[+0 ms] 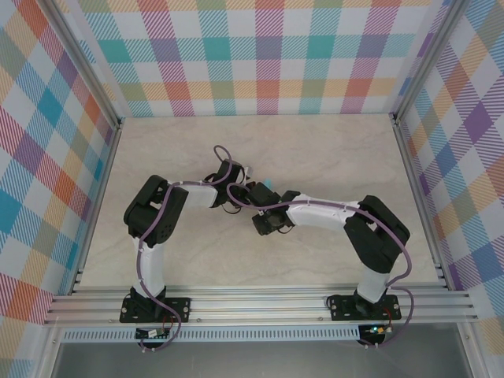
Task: Fold a paper plane with a square sheet of paper (fold left side to right side)
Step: Fold the wing for the fifth time at the center of the table.
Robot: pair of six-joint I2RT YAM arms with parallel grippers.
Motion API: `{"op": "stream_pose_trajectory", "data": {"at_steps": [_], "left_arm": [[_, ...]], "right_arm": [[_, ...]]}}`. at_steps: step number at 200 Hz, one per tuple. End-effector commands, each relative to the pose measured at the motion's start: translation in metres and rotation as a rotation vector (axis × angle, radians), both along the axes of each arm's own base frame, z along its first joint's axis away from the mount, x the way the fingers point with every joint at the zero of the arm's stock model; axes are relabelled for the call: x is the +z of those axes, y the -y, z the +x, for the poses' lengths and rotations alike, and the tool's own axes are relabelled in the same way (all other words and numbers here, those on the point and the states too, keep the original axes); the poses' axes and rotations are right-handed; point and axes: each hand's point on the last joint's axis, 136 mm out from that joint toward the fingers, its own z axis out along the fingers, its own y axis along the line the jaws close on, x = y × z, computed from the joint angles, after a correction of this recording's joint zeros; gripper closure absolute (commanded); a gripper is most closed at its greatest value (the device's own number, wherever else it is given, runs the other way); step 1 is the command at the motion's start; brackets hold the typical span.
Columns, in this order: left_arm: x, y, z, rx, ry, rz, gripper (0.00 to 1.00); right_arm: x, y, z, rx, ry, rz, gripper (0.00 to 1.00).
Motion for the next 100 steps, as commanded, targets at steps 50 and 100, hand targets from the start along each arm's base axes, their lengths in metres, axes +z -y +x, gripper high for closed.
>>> {"op": "stream_pose_trajectory", "data": {"at_steps": [50, 100], "left_arm": [[0.018, 0.006, 0.003, -0.030, 0.006, -0.046, 0.96], [0.028, 0.010, 0.005, -0.034, 0.010, -0.069, 0.95]], "right_arm": [[0.008, 0.013, 0.013, -0.036, 0.092, -0.042, 0.68], [0.002, 0.013, 0.018, -0.038, 0.105, -0.062, 0.71]]}}
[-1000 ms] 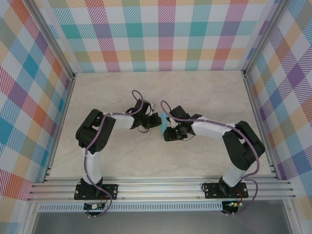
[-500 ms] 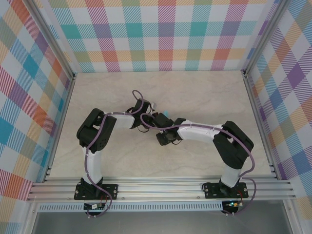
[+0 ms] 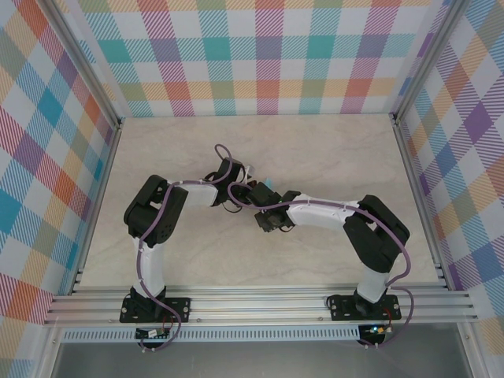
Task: Fold a paper plane with a square sheet of paper (fold left side to right side)
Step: Fold the wing for the fifth time at the center of the table.
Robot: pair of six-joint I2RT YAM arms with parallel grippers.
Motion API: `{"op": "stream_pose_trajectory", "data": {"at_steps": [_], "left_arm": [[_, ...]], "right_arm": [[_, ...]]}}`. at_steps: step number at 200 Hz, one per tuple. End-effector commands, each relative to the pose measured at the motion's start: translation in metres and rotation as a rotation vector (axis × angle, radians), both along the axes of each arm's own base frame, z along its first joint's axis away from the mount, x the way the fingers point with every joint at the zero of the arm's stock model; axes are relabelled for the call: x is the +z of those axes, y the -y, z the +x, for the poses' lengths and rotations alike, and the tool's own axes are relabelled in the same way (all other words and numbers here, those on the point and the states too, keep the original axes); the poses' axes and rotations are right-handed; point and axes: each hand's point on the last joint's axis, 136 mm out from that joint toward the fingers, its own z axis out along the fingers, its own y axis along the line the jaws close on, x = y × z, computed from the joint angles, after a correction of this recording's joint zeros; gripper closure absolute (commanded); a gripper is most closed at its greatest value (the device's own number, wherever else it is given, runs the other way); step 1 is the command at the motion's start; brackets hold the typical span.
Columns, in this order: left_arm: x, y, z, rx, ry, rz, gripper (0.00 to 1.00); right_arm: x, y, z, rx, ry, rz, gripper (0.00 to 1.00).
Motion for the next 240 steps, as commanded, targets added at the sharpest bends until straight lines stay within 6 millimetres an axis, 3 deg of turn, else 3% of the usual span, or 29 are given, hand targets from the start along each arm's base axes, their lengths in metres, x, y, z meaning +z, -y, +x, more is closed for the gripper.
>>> {"op": "stream_pose_trajectory", "data": {"at_steps": [1, 127, 240], "left_arm": [[0.019, 0.003, 0.005, -0.008, 0.017, -0.036, 0.95], [0.014, 0.003, 0.005, -0.009, 0.005, -0.030, 0.95], [0.008, 0.001, 0.005, 0.001, -0.001, -0.017, 0.95]], "right_arm": [[0.000, 0.004, 0.005, -0.004, 0.026, -0.015, 0.71], [-0.017, 0.005, 0.006, 0.003, 0.006, -0.064, 0.84], [-0.031, 0.022, -0.007, -0.012, -0.028, -0.099, 0.97]]}}
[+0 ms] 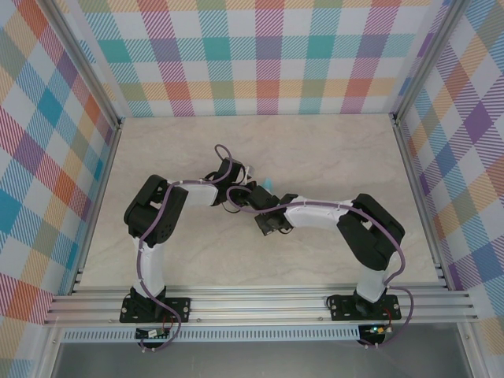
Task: Fold a paper plane with a square sheet of paper (fold left side to right side)
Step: Fold the wing for the fifth time at the center of the table.
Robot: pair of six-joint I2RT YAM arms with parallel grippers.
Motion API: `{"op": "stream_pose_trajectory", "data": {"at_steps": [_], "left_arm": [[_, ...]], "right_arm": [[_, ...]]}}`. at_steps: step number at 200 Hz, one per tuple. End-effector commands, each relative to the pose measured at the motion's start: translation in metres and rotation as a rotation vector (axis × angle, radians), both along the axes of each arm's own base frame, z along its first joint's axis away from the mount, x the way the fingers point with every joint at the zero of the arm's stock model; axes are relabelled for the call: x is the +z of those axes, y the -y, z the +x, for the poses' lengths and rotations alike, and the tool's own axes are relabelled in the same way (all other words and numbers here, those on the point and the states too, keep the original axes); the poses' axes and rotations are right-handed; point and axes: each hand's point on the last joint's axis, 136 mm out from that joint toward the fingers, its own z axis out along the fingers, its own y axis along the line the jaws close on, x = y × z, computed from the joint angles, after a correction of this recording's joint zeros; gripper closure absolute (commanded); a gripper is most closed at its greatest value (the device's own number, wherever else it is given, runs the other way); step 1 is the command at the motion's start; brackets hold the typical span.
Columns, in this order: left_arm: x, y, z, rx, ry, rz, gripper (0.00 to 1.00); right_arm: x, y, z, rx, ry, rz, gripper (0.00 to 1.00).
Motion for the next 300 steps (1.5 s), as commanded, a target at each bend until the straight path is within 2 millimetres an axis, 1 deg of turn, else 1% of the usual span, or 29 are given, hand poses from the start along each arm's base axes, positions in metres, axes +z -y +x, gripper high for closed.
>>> {"op": "stream_pose_trajectory", "data": {"at_steps": [1, 19, 47, 57, 84, 99, 153, 200, 211, 266, 300], "left_arm": [[0.012, 0.003, 0.007, -0.003, 0.018, -0.033, 0.95], [0.011, 0.003, 0.007, -0.002, 0.017, -0.032, 0.95], [0.011, 0.004, 0.007, -0.005, 0.017, -0.034, 0.95], [0.011, 0.004, 0.007, -0.005, 0.017, -0.035, 0.95], [0.011, 0.004, 0.007, -0.007, 0.015, -0.036, 0.95], [0.011, 0.003, 0.007, -0.006, 0.015, -0.037, 0.95], [0.010, 0.004, 0.006, -0.007, 0.014, -0.036, 0.95], [0.009, 0.003, 0.006, -0.007, 0.012, -0.033, 0.95], [0.008, 0.003, 0.006, -0.006, 0.010, -0.033, 0.95], [0.007, 0.004, 0.006, -0.006, 0.008, -0.035, 0.95], [0.009, 0.004, 0.007, -0.006, 0.011, -0.036, 0.95]], "right_arm": [[-0.015, 0.016, -0.011, -0.002, -0.045, -0.065, 0.97], [-0.011, 0.015, -0.010, -0.002, -0.036, -0.052, 0.95], [0.004, 0.009, -0.003, -0.003, 0.006, -0.019, 0.84], [0.008, 0.007, -0.001, -0.001, 0.020, -0.011, 0.83], [0.009, 0.003, 0.004, 0.008, 0.033, -0.012, 0.78], [0.007, 0.003, 0.007, 0.010, 0.040, -0.024, 0.78], [0.010, -0.002, 0.018, 0.019, 0.080, -0.039, 0.78], [0.017, -0.001, 0.018, 0.013, 0.103, -0.009, 0.76], [0.015, -0.001, 0.018, 0.018, 0.102, -0.011, 0.76], [0.000, -0.002, 0.017, 0.029, 0.071, -0.041, 0.81], [-0.002, -0.001, 0.015, 0.029, 0.060, -0.047, 0.89]]}}
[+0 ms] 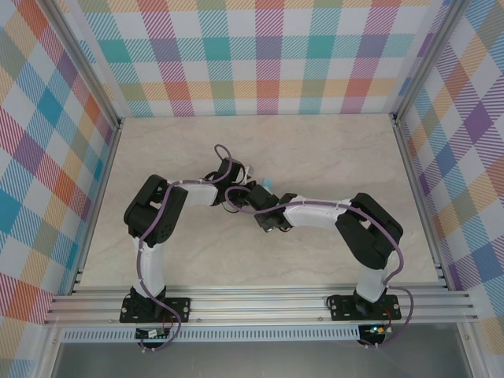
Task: Fold a paper plane with a square sheet of paper (fold left side to right side)
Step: Fold the wing for the fifth time at the center of the table.
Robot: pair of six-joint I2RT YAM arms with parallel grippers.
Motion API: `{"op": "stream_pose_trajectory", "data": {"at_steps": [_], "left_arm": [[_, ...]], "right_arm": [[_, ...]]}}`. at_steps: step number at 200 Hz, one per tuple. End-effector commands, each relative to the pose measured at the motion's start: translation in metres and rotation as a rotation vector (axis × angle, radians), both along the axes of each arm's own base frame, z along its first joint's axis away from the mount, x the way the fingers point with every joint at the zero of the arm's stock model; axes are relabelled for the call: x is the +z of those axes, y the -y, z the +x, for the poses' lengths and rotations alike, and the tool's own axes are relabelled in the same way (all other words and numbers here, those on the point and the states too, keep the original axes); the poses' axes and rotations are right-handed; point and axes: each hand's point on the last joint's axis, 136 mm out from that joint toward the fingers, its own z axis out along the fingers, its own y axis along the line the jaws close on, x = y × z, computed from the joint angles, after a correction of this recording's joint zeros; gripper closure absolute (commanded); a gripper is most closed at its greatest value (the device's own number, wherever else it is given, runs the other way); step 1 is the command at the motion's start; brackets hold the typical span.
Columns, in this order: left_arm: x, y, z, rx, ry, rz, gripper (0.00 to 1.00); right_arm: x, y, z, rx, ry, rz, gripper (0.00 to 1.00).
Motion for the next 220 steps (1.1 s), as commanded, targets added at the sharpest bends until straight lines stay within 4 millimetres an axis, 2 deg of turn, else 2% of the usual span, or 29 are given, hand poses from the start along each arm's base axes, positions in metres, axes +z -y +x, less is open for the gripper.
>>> {"op": "stream_pose_trajectory", "data": {"at_steps": [1, 41, 64, 82, 95, 121, 157, 194, 220], "left_arm": [[0.008, 0.004, 0.007, -0.007, 0.014, -0.031, 0.95], [0.008, 0.004, 0.007, -0.005, 0.016, -0.031, 0.95], [0.009, 0.003, 0.006, -0.006, 0.017, -0.031, 0.95], [0.008, 0.003, 0.006, -0.006, 0.015, -0.032, 0.95], [0.009, 0.003, 0.005, -0.008, 0.016, -0.034, 0.95], [0.011, 0.003, 0.005, -0.010, 0.019, -0.032, 0.95], [0.013, 0.002, 0.003, -0.015, 0.027, -0.030, 0.95], [0.016, 0.002, 0.002, -0.028, 0.037, -0.031, 0.95], [0.017, 0.000, 0.000, -0.038, 0.043, -0.023, 0.95]], "right_arm": [[-0.006, -0.001, 0.002, 0.004, -0.004, -0.013, 0.89], [-0.012, 0.007, -0.005, -0.008, -0.026, -0.020, 0.96], [-0.011, 0.010, -0.007, -0.016, -0.029, -0.019, 0.96], [-0.005, 0.006, -0.007, -0.011, -0.021, 0.006, 0.88], [0.001, 0.003, -0.009, 0.001, -0.018, 0.038, 0.79], [0.014, -0.008, -0.017, 0.046, -0.026, 0.134, 0.66], [0.034, -0.004, -0.027, 0.044, -0.006, 0.224, 0.54], [0.051, 0.007, -0.020, -0.020, -0.063, 0.413, 0.50], [0.053, 0.023, -0.008, -0.108, -0.140, 0.571, 0.55]]}}
